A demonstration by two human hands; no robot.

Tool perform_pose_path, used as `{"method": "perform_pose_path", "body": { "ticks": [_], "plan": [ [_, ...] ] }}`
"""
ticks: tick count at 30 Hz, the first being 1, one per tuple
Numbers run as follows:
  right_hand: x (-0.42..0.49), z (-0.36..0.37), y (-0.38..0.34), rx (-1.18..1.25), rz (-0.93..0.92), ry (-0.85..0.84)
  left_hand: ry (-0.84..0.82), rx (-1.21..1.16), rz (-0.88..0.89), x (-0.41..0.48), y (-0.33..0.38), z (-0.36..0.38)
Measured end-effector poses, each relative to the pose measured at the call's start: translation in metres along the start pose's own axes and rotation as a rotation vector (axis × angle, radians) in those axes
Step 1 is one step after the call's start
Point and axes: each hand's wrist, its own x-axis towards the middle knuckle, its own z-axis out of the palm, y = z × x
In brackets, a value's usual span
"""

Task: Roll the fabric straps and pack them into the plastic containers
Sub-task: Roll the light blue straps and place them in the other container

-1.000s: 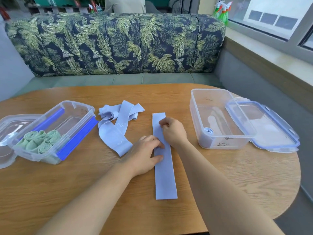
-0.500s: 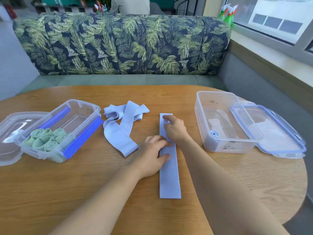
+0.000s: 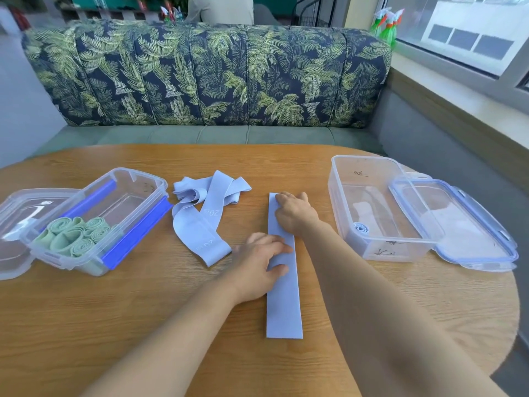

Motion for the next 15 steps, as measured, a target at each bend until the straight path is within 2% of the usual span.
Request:
{"method": "perform_pose_path", "body": {
  "ticks": [3,6,10,15],
  "plan": [
    [0.002,0.001,0.003,0.014,-0.018,-0.025,0.018,-0.076,0.011,-0.001,-0.007,-0.006],
    [-0.005,-0.001,0.004,0.263,0.015,-0.033,0.043,-0.162,-0.033,-0.007,-0.013,-0.011],
    [-0.032,-0.011,-0.001,0.564,-0.026,0.076,0.029,-0.154,-0.049,-0.017,-0.008,-0.008],
    [-0.102,-0.012,0.000,0.684,-0.077,0.276,0.262,-0.186,-0.077,-0.042,0.003,-0.006]
  ]
}}
